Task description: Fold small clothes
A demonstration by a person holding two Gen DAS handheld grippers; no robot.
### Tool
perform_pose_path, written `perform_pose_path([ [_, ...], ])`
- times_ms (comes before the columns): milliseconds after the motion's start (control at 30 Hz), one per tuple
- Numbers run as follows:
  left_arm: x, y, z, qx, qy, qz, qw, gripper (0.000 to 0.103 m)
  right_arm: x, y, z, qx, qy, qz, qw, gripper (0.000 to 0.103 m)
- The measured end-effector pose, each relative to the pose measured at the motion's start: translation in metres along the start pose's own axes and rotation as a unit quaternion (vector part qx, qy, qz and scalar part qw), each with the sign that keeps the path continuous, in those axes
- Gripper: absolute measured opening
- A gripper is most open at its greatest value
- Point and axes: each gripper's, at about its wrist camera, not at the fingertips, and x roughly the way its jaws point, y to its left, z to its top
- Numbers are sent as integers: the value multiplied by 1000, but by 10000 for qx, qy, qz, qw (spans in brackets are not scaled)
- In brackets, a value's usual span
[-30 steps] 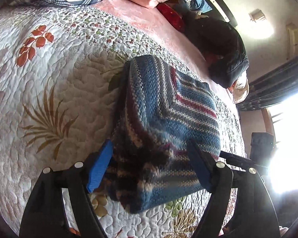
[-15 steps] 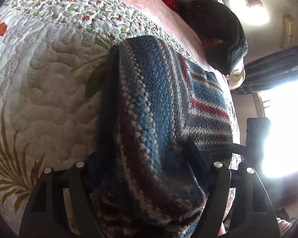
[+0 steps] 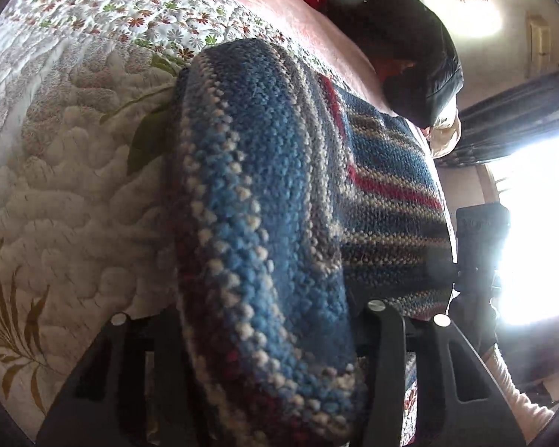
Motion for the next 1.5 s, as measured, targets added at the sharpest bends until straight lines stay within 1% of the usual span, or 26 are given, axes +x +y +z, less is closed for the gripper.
perform_pose_path([
  [67, -3, -11, -8, 47, -103, -70, 9999, 38, -9, 9, -2, -157, 18, -50, 9999, 58],
  [167, -4, -28, -21, 56, -158, -267, 9995, 37, -32, 19, -10, -386, 16, -49, 9992, 58],
  [367, 5, -79, -51, 236, -159, -581, 9979, 36, -88, 21, -42, -621, 66, -200, 9978, 58],
  [433, 13, -98, -63, 314, -114, -646, 9974, 36, -109, 15, -56, -592, 66, -230, 9980, 58],
  [600, 30, -145, -96, 460, 32, -777, 9959, 36, -157, -3, -111, -474, 42, -190, 9987, 58],
  [700, 44, -169, -119, 587, 78, -759, 9954, 36, -178, -19, -142, -421, 56, -163, 9990, 58],
  [800, 68, -175, -140, 370, 147, -748, 9964, 36, -183, -48, -164, -147, 103, -200, 9996, 58],
  [867, 81, -172, -154, 142, 165, -656, 9976, 36, -177, -70, -173, 90, 142, -273, 9995, 58],
  [900, 86, -171, -160, 79, 105, -608, 9981, 36, -174, -80, -177, 174, 143, -304, 9993, 59],
  [967, 91, -168, -168, -28, -18, -597, 9982, 37, -167, -97, -182, 331, 81, -199, 9992, 61],
  [1000, 91, -166, -174, -20, -81, -571, 9983, 38, -166, -102, -185, 331, 20, -145, 9993, 62],
  [1033, 94, -168, -176, 123, -146, -453, 9988, 39, -167, -105, -187, 297, -53, -111, 9995, 62],
  [1067, 89, -165, -187, 316, -202, -297, 9989, 41, -166, -105, -189, 249, -133, -110, 9995, 62],
  [1133, 95, -168, -188, 635, -299, -5, 9975, 44, -167, -107, -195, 196, -245, -140, 9994, 65],
  [1200, 97, -170, -187, 619, -333, 55, 9975, 45, -168, -108, -199, 285, -338, -121, 9989, 67],
  [1267, 91, -169, -181, 498, -259, 117, 9984, 46, -171, -103, -204, 312, -402, -249, 9984, 73],
  [1333, 91, -179, -175, 408, -202, 254, 9986, 47, -177, -97, -213, 329, -423, -395, 9978, 78],
  [1400, 79, -187, -178, 425, -225, 497, 9976, 50, -182, -91, -223, 378, -448, -488, 9971, 78],
  [1500, 54, -202, -194, 592, -429, 825, 9939, 50, -192, -88, -245, 528, -471, -414, 9966, 78],
])
